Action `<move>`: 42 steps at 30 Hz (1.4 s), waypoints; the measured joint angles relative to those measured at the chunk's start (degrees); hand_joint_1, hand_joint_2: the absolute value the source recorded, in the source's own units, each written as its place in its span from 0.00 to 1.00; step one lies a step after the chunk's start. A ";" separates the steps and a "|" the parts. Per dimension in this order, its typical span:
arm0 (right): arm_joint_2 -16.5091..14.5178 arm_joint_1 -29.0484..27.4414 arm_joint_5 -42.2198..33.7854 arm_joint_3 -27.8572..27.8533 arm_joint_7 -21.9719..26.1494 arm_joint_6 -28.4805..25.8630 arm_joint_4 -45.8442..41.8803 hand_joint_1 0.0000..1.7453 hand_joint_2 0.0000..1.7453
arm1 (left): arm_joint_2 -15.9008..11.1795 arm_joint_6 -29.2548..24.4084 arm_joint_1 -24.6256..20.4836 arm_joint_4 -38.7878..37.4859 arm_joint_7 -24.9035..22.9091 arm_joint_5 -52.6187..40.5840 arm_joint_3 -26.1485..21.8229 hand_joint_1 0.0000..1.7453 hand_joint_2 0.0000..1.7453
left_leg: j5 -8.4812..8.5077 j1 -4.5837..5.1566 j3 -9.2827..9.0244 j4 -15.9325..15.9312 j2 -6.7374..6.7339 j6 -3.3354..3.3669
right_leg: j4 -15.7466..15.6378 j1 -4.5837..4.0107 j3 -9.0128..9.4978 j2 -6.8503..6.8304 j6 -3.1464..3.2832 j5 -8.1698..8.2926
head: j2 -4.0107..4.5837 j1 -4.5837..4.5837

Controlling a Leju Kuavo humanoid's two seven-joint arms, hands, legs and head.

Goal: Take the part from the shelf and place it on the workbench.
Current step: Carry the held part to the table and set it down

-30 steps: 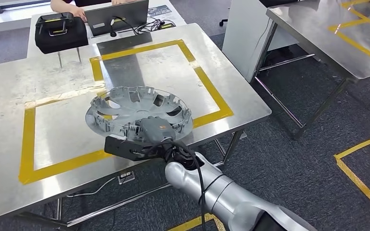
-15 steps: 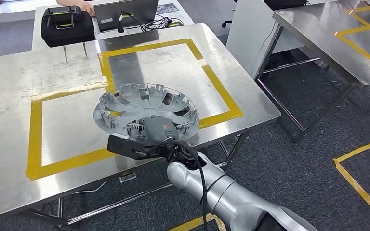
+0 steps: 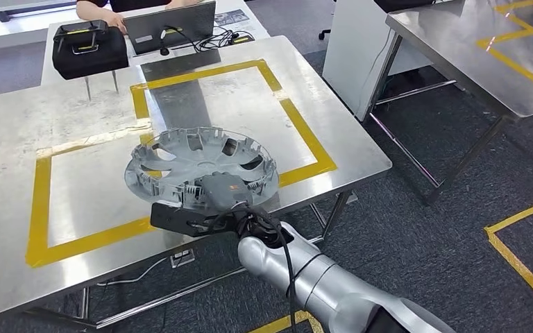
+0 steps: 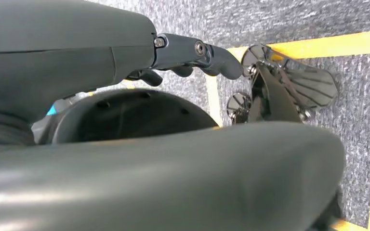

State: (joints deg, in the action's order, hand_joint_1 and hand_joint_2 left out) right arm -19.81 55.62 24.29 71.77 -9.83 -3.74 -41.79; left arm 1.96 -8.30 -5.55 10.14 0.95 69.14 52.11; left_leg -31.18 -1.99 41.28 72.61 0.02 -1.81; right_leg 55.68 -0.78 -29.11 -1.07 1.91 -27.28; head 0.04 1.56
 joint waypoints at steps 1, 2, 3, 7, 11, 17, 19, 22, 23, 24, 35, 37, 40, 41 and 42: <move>0.00 -0.28 0.01 0.15 0.04 0.04 0.00 1.00 1.00 | -0.04 0.30 0.15 0.00 -0.01 0.07 0.00 0.00 0.00 | 0.71 0.03 1.09 0.97 0.00 -0.04 | 0.04 -0.06 0.32 0.03 -0.01 -0.37 | 0.00 -0.24; 0.00 -0.48 0.03 0.31 0.08 0.09 0.00 1.00 1.00 | -0.05 0.69 0.29 0.00 0.00 0.17 0.00 0.00 0.00 | 2.40 0.06 1.14 -0.17 -0.01 -0.04 | 0.10 -0.08 0.76 0.08 -0.09 -0.81 | 0.00 -0.47; 0.00 -0.59 0.06 0.48 0.09 0.15 0.00 1.00 1.00 | -0.05 1.09 0.41 0.00 0.03 0.30 0.00 0.00 0.00 | 4.82 0.07 0.15 -3.27 -0.05 0.00 | 0.17 -0.07 1.32 0.14 -0.24 -1.36 | 0.00 -0.74; 0.01 -0.55 0.22 0.96 -0.19 0.25 0.02 1.00 1.00 | 0.01 1.80 0.45 0.01 0.40 0.64 0.00 0.00 0.00 | 7.08 0.19 -5.76 -13.91 -0.29 0.74 | 0.48 -0.46 2.52 0.28 -1.47 -4.11 | 0.00 -1.29; 0.02 -0.14 0.38 1.21 -0.32 0.19 0.02 1.00 1.00 | 0.20 1.86 0.50 0.02 0.69 0.67 0.00 0.00 0.00 | 5.55 0.06 -7.31 -14.16 0.10 2.22 | 4.33 -0.20 1.88 0.52 -2.60 -4.21 | 0.00 -0.68; 0.13 -0.63 0.41 1.67 -0.39 0.22 0.12 0.66 1.00 | 0.20 1.71 0.75 -0.03 0.68 0.72 0.00 0.00 0.00 | 2.89 0.08 -10.51 -14.13 0.31 2.43 | 16.39 0.79 -10.39 0.65 -3.76 -7.73 | 0.00 0.52; 0.14 -0.70 0.40 1.81 -0.73 0.23 0.14 0.16 0.75 | 0.23 1.03 0.71 -0.05 0.68 0.53 0.00 0.00 0.00 | 2.02 0.20 -11.90 -14.17 0.47 2.24 | 9.88 0.58 -9.89 0.71 -2.87 -2.98 | 0.00 1.05; 0.17 -0.87 0.39 1.83 -2.02 0.51 0.52 0.00 0.00 | 0.37 0.32 0.56 -0.05 1.01 0.31 -0.02 0.00 0.00 | 0.96 0.12 -13.27 -14.56 0.91 1.50 | 3.54 -0.27 -8.62 1.35 -1.12 3.37 | 0.00 1.29; 0.15 -0.92 0.36 1.83 -2.44 0.71 0.66 0.00 0.00 | 0.43 0.43 0.52 -0.04 1.26 0.33 -0.02 0.00 0.00 | 1.04 0.09 -13.68 -14.45 1.01 1.06 | 3.23 -0.50 -8.42 1.56 -0.67 3.59 | 0.00 1.30; 0.08 -0.87 0.25 1.83 -2.73 0.95 0.73 0.00 0.00 | 0.45 0.61 0.49 -0.04 1.52 0.40 -0.02 0.00 0.00 | 1.28 0.06 -13.91 -14.23 1.03 0.59 | 2.56 -0.59 -7.64 1.63 -0.25 3.65 | 0.00 1.48; 0.32 -1.72 -6.98 -3.45 2.13 0.69 1.68 0.00 0.00 | -0.18 0.90 0.65 -0.10 1.54 2.13 -0.06 0.00 0.00 | 2.78 0.32 -5.96 -9.55 0.46 0.11 | 2.21 -0.65 -5.03 1.75 0.44 2.52 | 0.00 -1.11; 1.05 -2.43 -9.21 -5.64 2.73 0.48 0.04 0.00 0.00 | -0.27 0.80 0.62 -0.11 1.51 2.56 -0.10 0.00 0.00 | 3.86 0.47 -6.93 -13.10 0.36 0.52 | 3.06 -0.76 -5.51 1.79 -0.10 1.95 | 0.00 -1.37; 2.71 -3.76 -12.00 -8.66 2.93 0.39 -3.35 0.00 0.00 | -0.33 0.72 0.75 -0.13 1.38 2.99 -0.14 0.00 0.00 | 4.22 0.42 -7.50 -13.45 0.24 1.49 | 3.75 -0.79 -6.12 1.76 -1.04 1.43 | 0.00 -1.26; 3.24 -4.02 -12.63 -9.53 2.96 0.34 -4.37 0.00 0.00 | -0.33 0.72 0.79 -0.15 1.34 3.07 -0.14 0.00 0.00 | 4.28 0.28 -7.61 -13.54 0.20 1.73 | 4.48 -0.70 -6.54 1.73 -1.48 0.93 | 0.00 -1.11; 3.76 -4.21 -13.44 -10.38 3.08 0.20 -5.38 0.00 0.00 | -0.33 0.72 0.79 -0.15 1.32 3.20 -0.16 0.00 0.00 | 4.36 0.13 -7.73 -13.68 0.16 1.94 | 6.16 -0.53 -7.42 1.70 -1.98 0.01 | 0.00 -0.86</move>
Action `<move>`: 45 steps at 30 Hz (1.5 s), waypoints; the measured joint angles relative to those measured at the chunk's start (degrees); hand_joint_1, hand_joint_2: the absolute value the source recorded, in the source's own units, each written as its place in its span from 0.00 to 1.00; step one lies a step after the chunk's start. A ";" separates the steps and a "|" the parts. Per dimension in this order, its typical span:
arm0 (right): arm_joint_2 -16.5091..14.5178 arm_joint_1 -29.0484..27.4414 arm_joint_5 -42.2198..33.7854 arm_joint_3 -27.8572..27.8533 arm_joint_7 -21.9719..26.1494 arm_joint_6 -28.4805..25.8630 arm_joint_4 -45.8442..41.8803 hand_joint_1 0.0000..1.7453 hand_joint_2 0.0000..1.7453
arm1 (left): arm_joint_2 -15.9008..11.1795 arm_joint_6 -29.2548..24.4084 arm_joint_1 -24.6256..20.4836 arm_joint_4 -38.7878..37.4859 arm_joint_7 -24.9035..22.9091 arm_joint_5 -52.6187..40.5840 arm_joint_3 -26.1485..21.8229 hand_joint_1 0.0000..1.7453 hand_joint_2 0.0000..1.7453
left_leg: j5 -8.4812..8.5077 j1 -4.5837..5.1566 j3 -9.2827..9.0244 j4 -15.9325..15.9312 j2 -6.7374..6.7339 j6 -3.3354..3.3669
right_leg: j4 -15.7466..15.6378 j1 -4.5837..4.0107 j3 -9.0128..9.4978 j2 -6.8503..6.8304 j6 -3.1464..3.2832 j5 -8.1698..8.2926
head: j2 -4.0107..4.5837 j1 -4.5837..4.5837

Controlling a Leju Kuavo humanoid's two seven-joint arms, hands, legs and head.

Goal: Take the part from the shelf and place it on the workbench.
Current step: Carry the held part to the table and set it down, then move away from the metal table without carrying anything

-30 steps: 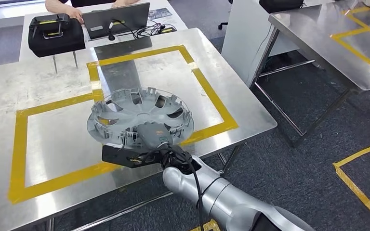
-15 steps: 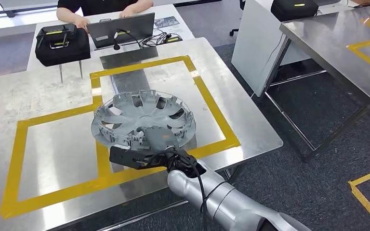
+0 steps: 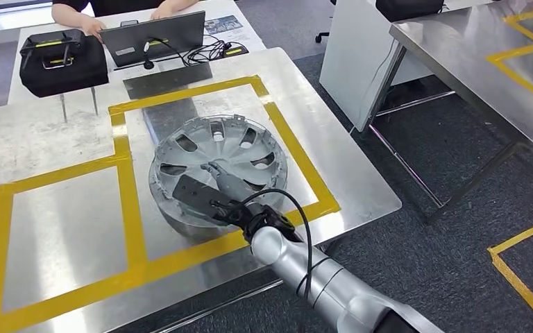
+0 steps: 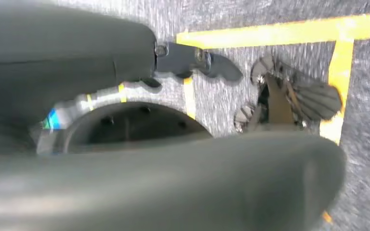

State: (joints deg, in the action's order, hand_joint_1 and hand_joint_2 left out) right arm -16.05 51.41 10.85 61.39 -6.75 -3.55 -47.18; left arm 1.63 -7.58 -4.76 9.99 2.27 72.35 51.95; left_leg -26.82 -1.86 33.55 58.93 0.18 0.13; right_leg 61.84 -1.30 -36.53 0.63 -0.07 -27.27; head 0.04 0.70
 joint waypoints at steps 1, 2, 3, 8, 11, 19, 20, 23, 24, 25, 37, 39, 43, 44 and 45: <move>0.60 -0.33 -1.41 -0.86 0.22 -0.31 -1.26 0.00 0.00 | 0.00 0.00 -0.04 -0.01 0.03 0.25 -0.04 0.00 0.00 | -0.01 -0.05 -0.10 -0.07 -0.03 0.11 | 2.76 0.30 -1.48 -0.03 -0.55 -1.31 | 0.00 0.26; 1.34 -0.91 -3.52 -1.80 0.47 -0.80 -2.86 0.00 0.00 | -0.02 -0.01 -0.09 -0.01 0.13 0.60 -0.13 0.00 0.00 | -0.08 -0.07 -0.16 -0.08 -0.04 0.19 | 6.41 0.65 -3.31 -0.09 -1.01 -2.72 | 0.00 0.59; 2.29 -1.80 -6.15 -2.76 0.68 -1.48 -4.78 0.00 0.00 | -0.04 -0.04 -0.11 0.00 0.28 1.06 -0.22 0.00 0.00 | -0.18 -0.08 -0.23 -0.08 -0.02 0.26 | 10.07 1.01 -5.29 -0.10 -1.36 -3.79 | 0.00 0.79; 10.93 -7.25 -22.18 -9.10 -0.51 -8.30 -18.79 0.00 0.00 | -0.05 -0.71 0.16 -0.02 1.38 3.60 -1.20 0.00 0.00 | -1.06 -0.08 -1.41 -0.15 0.28 0.15 | 3.93 1.63 -4.07 -0.27 -1.48 2.51 | 0.00 1.63; 18.02 -10.43 -31.63 -14.75 0.42 -12.25 -27.31 0.00 0.00 | -0.02 -1.30 0.13 -0.01 1.58 4.50 -1.83 0.00 0.00 | -1.45 0.02 -1.68 -0.34 0.48 -0.54 | -2.82 1.00 -0.62 -0.54 -0.69 3.59 | 0.00 1.83; 33.90 -23.20 -45.90 -32.34 7.37 -17.54 -44.04 0.00 0.00 | 0.00 -2.36 0.42 -0.02 2.41 6.11 -3.43 0.00 0.00 | -8.25 0.18 5.70 14.43 -0.18 -1.23 | -4.67 0.76 1.50 -0.48 1.20 3.40 | 0.00 0.20; 35.32 -24.98 -47.27 -34.34 8.00 -18.07 -45.47 0.00 0.00 | 0.00 -2.47 0.46 -0.03 2.50 6.34 -3.62 0.00 0.00 | -8.07 0.21 6.62 15.77 -0.19 -1.13 | -4.56 0.61 1.52 -0.41 1.28 3.25 | 0.00 0.07; 39.33 -31.69 -52.40 -41.75 10.71 -19.27 -49.77 0.00 0.00 | -0.02 -2.91 0.57 -0.04 2.62 7.16 -4.37 0.00 0.00 | -3.07 0.54 3.43 8.26 -0.09 -0.20 | -4.04 0.30 1.89 -0.12 1.03 2.67 | 0.00 -0.52; 40.67 -34.39 -53.92 -44.74 11.59 -19.29 -51.03 0.00 0.00 | -0.02 -3.01 0.57 -0.04 2.66 7.42 -4.57 0.00 0.00 | -1.90 0.68 1.52 4.54 -0.03 0.18 | -3.77 0.13 1.93 -0.14 0.74 2.38 | 0.00 -0.65; 41.95 -37.12 -54.83 -47.94 12.15 -19.36 -52.14 0.00 0.00 | -0.01 -3.08 0.54 -0.04 2.69 7.69 -4.76 0.00 0.00 | -1.31 0.86 0.06 1.91 0.02 0.50 | -3.60 0.09 1.90 -0.21 0.40 2.20 | 0.00 -0.63; 43.70 -57.31 -26.11 -74.03 10.12 -7.89 -32.26 0.00 0.75 | 1.87 -4.31 0.99 -0.08 -2.25 -18.32 -17.42 0.00 0.00 | -0.80 0.53 -1.21 -0.39 -0.21 1.69 | 7.56 2.52 -2.80 -0.35 -3.99 -2.57 | 0.00 2.05; 41.77 -55.49 -23.91 -74.86 14.76 -5.93 -21.99 0.00 1.00 | 2.09 -4.90 1.03 -0.08 -2.86 -18.99 -18.82 0.00 0.00 | -0.78 0.55 -1.20 -0.25 -0.43 1.45 | 0.62 2.95 0.66 -0.48 -4.11 0.24 | 0.00 2.52; 36.14 -52.43 -21.24 -75.29 9.28 -6.42 -5.74 0.00 1.00 | 2.57 -6.50 0.33 0.02 -3.59 -21.59 -20.68 0.00 0.00 | -0.42 0.65 -1.27 -0.68 -0.54 0.01 | -3.63 2.19 2.69 -0.29 -2.66 0.87 | 0.00 2.55; 34.16 -51.86 -20.27 -75.30 5.73 -6.88 -1.80 0.00 1.00 | 2.64 -6.88 0.21 0.04 -3.89 -22.31 -20.93 0.00 0.00 | -0.28 0.53 -1.30 -0.81 -0.54 -0.43 | -3.73 2.05 2.85 -0.24 -2.02 1.09 | 0.00 2.50; 32.08 -51.33 -19.29 -75.22 2.14 -7.22 1.81 0.00 1.00 | 2.70 -7.25 0.15 0.04 -4.19 -22.84 -21.15 0.00 0.00 | -0.40 0.40 -1.19 -0.71 -0.52 -0.85 | -3.87 2.00 3.00 -0.31 -1.43 1.40 | 0.00 2.43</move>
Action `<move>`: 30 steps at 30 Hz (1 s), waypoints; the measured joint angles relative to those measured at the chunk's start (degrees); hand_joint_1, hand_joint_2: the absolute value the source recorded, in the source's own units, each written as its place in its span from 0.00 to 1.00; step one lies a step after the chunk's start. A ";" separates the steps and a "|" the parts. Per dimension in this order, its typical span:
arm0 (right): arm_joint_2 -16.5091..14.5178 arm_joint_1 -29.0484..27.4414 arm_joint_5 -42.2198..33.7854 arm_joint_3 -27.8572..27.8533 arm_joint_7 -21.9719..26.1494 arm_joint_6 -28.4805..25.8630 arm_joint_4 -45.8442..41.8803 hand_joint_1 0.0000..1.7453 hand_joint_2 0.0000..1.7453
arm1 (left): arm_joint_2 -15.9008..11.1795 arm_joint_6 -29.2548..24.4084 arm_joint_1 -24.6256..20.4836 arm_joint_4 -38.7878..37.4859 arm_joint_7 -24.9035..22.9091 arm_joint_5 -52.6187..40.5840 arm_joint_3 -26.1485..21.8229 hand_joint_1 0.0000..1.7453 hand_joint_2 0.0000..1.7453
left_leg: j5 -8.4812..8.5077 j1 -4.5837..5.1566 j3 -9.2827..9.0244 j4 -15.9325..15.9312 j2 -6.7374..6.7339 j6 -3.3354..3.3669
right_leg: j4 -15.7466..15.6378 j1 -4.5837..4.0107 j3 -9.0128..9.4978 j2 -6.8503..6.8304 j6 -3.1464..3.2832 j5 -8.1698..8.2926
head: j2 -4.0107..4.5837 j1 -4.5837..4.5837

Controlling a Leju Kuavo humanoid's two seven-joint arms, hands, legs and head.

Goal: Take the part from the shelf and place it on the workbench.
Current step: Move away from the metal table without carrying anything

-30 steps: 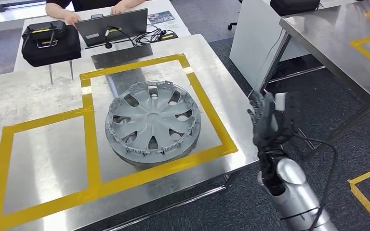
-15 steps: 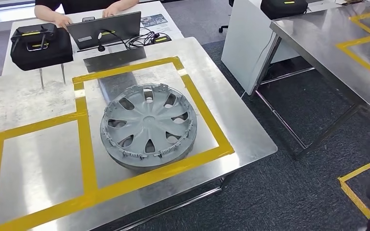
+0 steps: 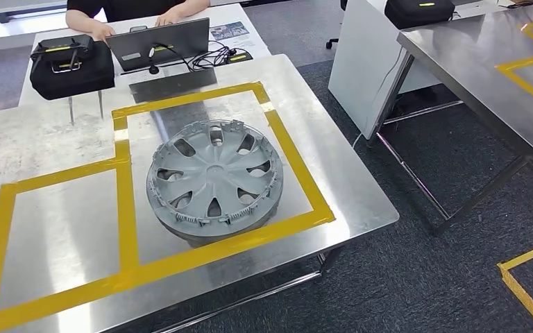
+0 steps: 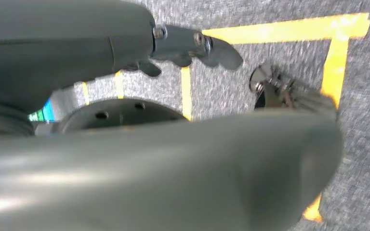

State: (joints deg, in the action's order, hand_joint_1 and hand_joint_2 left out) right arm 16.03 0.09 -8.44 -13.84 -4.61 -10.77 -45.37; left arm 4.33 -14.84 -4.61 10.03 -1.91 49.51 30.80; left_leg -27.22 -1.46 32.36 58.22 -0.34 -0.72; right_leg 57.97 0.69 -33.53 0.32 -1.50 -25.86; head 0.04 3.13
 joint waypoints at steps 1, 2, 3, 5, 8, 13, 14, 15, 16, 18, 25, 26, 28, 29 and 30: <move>-2.04 0.43 0.79 0.11 -2.89 -0.14 3.26 0.00 1.00 | 0.03 -0.40 -0.01 0.00 -0.21 -0.27 -0.21 0.00 0.00 | -0.71 -0.04 0.37 0.63 0.03 -0.30 | -0.18 0.00 0.02 -0.05 0.54 0.33 | 0.00 -0.16; -4.04 0.78 1.38 0.26 -4.89 0.00 6.20 0.00 1.00 | 0.08 -0.84 -0.03 0.00 -0.34 -0.42 -0.41 0.00 0.00 | -2.21 0.00 1.12 2.35 0.08 -0.45 | -0.36 0.04 -0.13 -0.09 1.07 0.68 | 0.00 -0.51; -5.80 1.11 1.73 0.43 -5.97 0.24 8.75 0.00 1.00 | 0.12 -1.26 -0.05 0.00 -0.43 -0.52 -0.56 0.00 0.00 | -4.37 0.09 2.31 5.26 0.13 -0.49 | -0.45 0.02 -0.38 -0.12 1.48 0.95 | 0.00 -1.04; -9.00 1.71 2.34 0.69 -6.52 0.78 13.39 0.00 1.00 | 0.19 -1.89 -0.09 0.00 -0.57 -0.97 -0.71 0.00 0.00 | -8.60 0.39 5.02 12.51 0.19 -0.46 | -0.42 -0.34 -1.17 -0.07 2.11 1.42 | 0.00 -2.12; -12.35 2.34 3.49 0.92 -5.23 0.70 18.69 0.00 0.50 | 0.21 -2.27 -0.07 -0.01 -0.68 -1.85 -0.73 0.00 0.00 | -8.72 0.94 3.61 12.94 0.22 0.29 | -0.33 -1.12 -2.54 -0.05 2.52 2.39 | 0.00 -3.07; -14.62 3.70 4.00 1.37 -2.86 0.17 25.26 0.00 0.00 | 0.24 -2.27 -0.58 0.05 -0.48 -2.44 -0.73 0.00 0.00 | -4.98 2.13 -5.17 -1.34 0.19 2.66 | -0.02 -1.99 -3.97 0.03 1.96 4.19 | 0.00 -3.42; -14.70 3.79 3.90 1.38 -1.92 -0.03 26.10 0.00 0.00 | 0.28 -2.07 -0.54 0.07 -0.45 -2.48 -0.73 0.00 0.00 | -4.50 2.17 -5.07 -1.38 0.17 2.87 | -0.10 -1.93 -3.99 0.04 1.66 4.50 | 0.00 -3.26; -14.76 3.87 3.76 1.38 -0.84 -0.22 26.77 0.00 0.00 | 0.30 -1.76 -0.45 0.08 -0.46 -2.52 -0.73 0.00 0.00 | -4.03 2.13 -4.96 -1.49 0.10 3.07 | -0.06 -1.79 -4.21 0.05 1.30 4.63 | 0.00 -3.29; -14.81 3.93 3.60 1.39 0.32 -0.38 27.33 0.00 0.00 | 0.31 -1.40 -0.32 0.07 -0.51 -2.53 -0.74 0.00 0.00 | -3.52 1.99 -4.75 -1.61 -0.03 3.29 | 0.43 -1.68 -4.58 0.06 0.91 4.00 | 0.00 -3.33; -14.74 4.04 3.32 1.39 2.57 -0.63 28.38 0.00 0.00 | 0.31 -0.64 -0.19 0.05 -0.67 -2.57 -0.75 0.00 0.00 | -2.43 1.63 -3.94 -1.80 -0.32 3.64 | 4.46 -1.31 -6.15 0.05 -0.04 -0.38 | 0.00 -3.08; -14.27 4.74 3.10 1.39 5.50 -0.73 30.52 0.00 0.00 | 0.17 0.03 -0.11 0.03 -1.20 -2.44 -0.75 0.00 0.00 | -0.42 1.28 -0.74 -1.07 -2.36 3.23 | 8.04 0.23 0.12 -1.50 -1.76 -4.21 | 0.00 -1.17; -14.26 4.94 3.10 1.38 5.34 -0.63 30.68 0.00 0.00 | 0.18 -0.03 -0.14 0.04 -1.26 -2.33 -0.75 0.00 0.00 | -0.27 1.27 -0.71 -0.92 -2.90 2.94 | 3.90 0.03 3.04 -2.43 -1.54 -3.71 | 0.00 -0.96; -14.31 5.35 3.12 1.39 4.62 -0.27 31.02 0.00 0.00 | 0.14 -0.11 -0.24 0.06 -0.97 -2.04 -0.75 0.00 0.00 | 0.15 1.27 -0.94 -0.83 -4.03 2.16 | -0.75 -0.57 5.58 -3.55 -0.62 -3.87 | 0.00 -0.83; -14.32 5.46 3.24 1.39 3.96 -0.03 31.21 0.00 0.00 | 0.12 0.09 -0.29 0.07 -0.36 -1.79 -0.75 0.00 0.00 | 0.36 1.23 -0.96 -0.89 -4.62 1.76 | -1.22 -0.88 5.48 -3.22 -0.04 -3.75 | 0.00 -0.86; -14.33 5.45 3.51 1.41 3.08 0.31 31.41 0.00 0.00 | -0.03 0.61 -0.37 0.08 0.52 -1.45 -0.76 0.00 0.00 | 0.43 1.17 -1.03 -0.92 -4.97 1.37 | -1.53 -0.86 5.19 -2.81 0.50 -3.45 | 0.00 -0.98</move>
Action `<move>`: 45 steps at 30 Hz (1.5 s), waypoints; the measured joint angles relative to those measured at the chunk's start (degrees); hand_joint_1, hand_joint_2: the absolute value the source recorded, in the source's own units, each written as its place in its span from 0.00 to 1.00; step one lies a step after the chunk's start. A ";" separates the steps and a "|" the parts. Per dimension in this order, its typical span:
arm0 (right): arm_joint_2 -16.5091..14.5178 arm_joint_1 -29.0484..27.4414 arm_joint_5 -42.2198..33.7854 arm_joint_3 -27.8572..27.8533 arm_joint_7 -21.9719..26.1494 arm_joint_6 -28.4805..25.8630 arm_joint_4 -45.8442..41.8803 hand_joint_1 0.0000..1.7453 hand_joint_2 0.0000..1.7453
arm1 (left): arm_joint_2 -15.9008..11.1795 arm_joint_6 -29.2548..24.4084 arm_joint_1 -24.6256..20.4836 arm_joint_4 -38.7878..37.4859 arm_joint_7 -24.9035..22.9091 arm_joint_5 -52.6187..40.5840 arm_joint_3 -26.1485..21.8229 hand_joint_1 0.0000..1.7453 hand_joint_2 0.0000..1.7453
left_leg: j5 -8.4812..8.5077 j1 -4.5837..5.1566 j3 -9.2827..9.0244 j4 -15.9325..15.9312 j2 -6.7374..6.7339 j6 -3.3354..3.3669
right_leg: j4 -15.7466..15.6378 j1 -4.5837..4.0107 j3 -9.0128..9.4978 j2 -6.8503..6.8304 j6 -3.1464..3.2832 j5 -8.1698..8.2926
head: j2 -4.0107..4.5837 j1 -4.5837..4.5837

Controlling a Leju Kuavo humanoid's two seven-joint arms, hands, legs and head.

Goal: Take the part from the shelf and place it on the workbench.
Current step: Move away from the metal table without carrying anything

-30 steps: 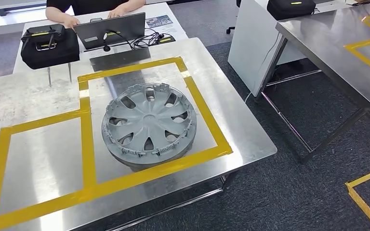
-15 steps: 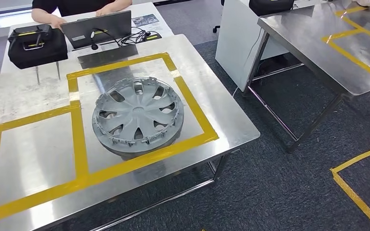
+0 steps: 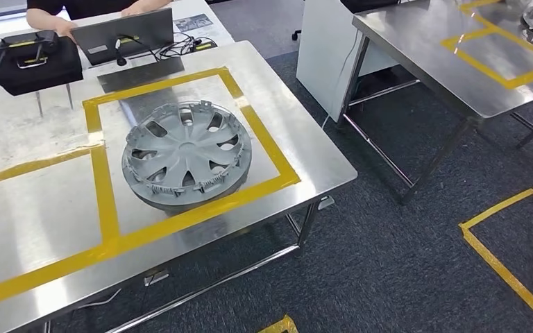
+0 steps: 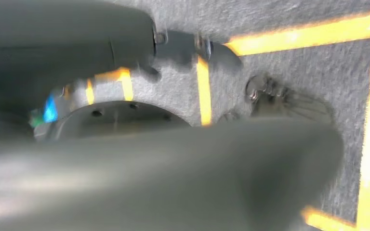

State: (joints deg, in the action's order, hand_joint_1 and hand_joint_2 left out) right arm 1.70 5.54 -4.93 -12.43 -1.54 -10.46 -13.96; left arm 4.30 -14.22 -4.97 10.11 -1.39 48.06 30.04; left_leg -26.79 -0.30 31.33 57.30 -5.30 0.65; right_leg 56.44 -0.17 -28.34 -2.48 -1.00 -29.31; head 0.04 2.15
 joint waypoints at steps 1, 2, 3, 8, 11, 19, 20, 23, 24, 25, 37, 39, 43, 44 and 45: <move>0.02 -0.07 0.46 0.07 -1.12 0.44 0.20 0.00 0.00 | -0.36 0.80 -0.13 0.02 0.93 0.39 -0.03 0.00 0.00 | -0.27 -0.09 0.15 0.26 0.30 -0.34 | -0.46 0.06 -0.16 0.37 0.45 0.25 | 0.00 -0.04; 0.11 -0.14 1.08 0.22 -2.35 1.03 0.38 0.00 0.00 | -0.96 2.01 -0.32 0.08 1.47 0.78 -0.10 0.00 0.00 | -1.20 -0.19 0.66 1.34 1.24 -0.66 | -0.83 0.16 -0.14 0.75 0.95 0.61 | 0.00 -0.19; 0.24 -0.16 1.68 0.45 -3.40 1.65 0.52 0.00 0.00 | -1.76 3.20 -0.50 0.22 1.45 1.09 -0.20 0.00 0.00 | -2.81 -0.28 1.69 3.59 2.50 -0.91 | -1.15 0.28 -0.10 1.10 1.40 0.95 | 0.00 -0.38; 0.88 -0.13 2.79 1.48 -5.44 3.06 0.97 0.00 0.00 | -6.50 5.22 -0.46 2.23 -1.65 1.48 -1.07 0.00 0.00 | -7.18 -0.43 5.76 15.28 5.10 -1.37 | -0.93 0.00 -1.18 4.24 2.08 2.06 | 0.00 -1.59; 1.16 -0.22 2.75 2.05 -4.95 3.04 1.17 0.00 0.00 | -8.22 5.67 -0.43 2.85 -1.67 1.36 -1.39 0.00 0.00 | -2.35 -0.62 -0.28 4.84 7.32 -0.96 | -0.13 0.00 -1.77 6.31 1.65 2.27 | 0.00 -2.35; 2.12 -0.04 1.90 2.60 -3.77 2.27 1.54 0.00 0.00 | -9.12 6.50 -0.50 3.38 -0.58 1.22 -2.05 0.00 0.00 | -2.13 -1.16 -2.40 -0.32 5.68 0.52 | 8.21 0.10 -7.61 5.18 -0.86 -0.87 | 0.00 -1.23; 2.24 -0.01 1.72 2.61 -3.78 2.11 1.58 0.00 0.00 | -9.19 6.51 -0.43 3.40 -0.50 1.23 -2.19 0.00 0.00 | -2.09 -1.09 -2.21 -0.31 4.96 0.65 | 12.14 0.23 -9.49 4.07 -1.15 -2.65 | 0.00 -0.74; 2.33 -0.06 1.09 2.63 -3.86 2.25 1.66 0.00 0.00 | -9.41 6.61 -0.21 3.42 -0.41 1.30 -2.47 0.00 0.00 | -2.10 -0.89 -1.96 -0.28 2.48 0.70 | 17.39 0.61 -11.74 2.93 -1.54 -3.74 | 0.00 -0.11; 2.36 -0.13 0.83 2.63 -3.96 2.52 1.68 0.00 0.00 | -9.43 6.73 -0.20 3.44 -0.45 1.32 -2.55 0.00 0.00 | -2.13 -0.83 -2.00 -0.28 1.72 0.69 | 14.99 0.64 -10.37 2.55 -1.44 -2.18 | 0.00 0.05; 2.44 -0.18 0.60 2.62 -4.12 2.89 1.69 0.00 0.00 | -9.44 6.87 -0.23 3.47 -0.52 1.33 -2.62 0.00 0.00 | -2.18 -0.76 -2.13 -0.28 0.98 0.64 | 10.94 0.58 -8.18 1.76 -1.19 -0.22 | 0.00 0.24; 3.20 0.08 0.17 2.66 -7.64 3.78 1.98 0.00 0.00 | -9.88 7.53 -0.35 3.88 -1.11 1.11 -2.79 0.00 0.00 | -9.58 -0.69 4.98 15.40 5.06 -1.87 | -0.26 0.05 -2.47 3.96 2.06 3.18 | 0.00 -1.14; 3.20 0.04 -0.02 2.66 -8.26 4.08 2.05 0.00 0.00 | -9.90 7.53 -0.09 3.88 -1.24 0.99 -2.79 0.00 0.00 | -7.01 -0.76 5.47 14.58 5.35 -1.85 | -0.13 0.08 -2.36 5.86 1.96 3.12 | 0.00 -1.60; 3.24 0.12 -0.17 2.67 -9.18 4.83 2.13 0.00 0.00 | -9.97 7.69 -0.11 3.89 -1.75 0.69 -2.79 0.00 0.00 | -1.25 -1.43 0.36 1.71 10.18 -1.52 | 1.11 0.25 -3.15 9.03 0.83 2.59 | 0.00 -2.03; 3.26 0.12 -0.14 2.67 -9.29 4.95 2.14 0.00 0.00 | -9.98 7.72 -0.12 3.89 -1.86 0.66 -2.79 0.00 0.00 | -1.50 -1.42 -0.05 1.00 10.77 -1.32 | 1.34 0.38 -3.82 9.80 0.38 2.59 | 0.00 -2.00; 3.31 0.10 -0.09 2.68 -9.35 5.02 2.15 0.00 0.00 | -9.97 7.73 -0.13 3.90 -1.93 0.65 -2.79 0.00 0.00 | -1.53 -1.28 -0.24 0.83 10.18 -1.04 | 1.41 0.55 -4.41 10.58 -0.07 2.69 | 0.00 -1.93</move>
State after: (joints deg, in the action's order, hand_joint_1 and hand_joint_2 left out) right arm 5.01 5.63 -5.02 -9.75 -10.89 -5.44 -11.81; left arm -5.67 -6.49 -5.10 14.01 -3.32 48.70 27.26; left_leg -28.32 -1.58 31.08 58.14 4.88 -0.39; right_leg 57.85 0.38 -32.75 8.10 -1.07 -26.62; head 0.04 0.21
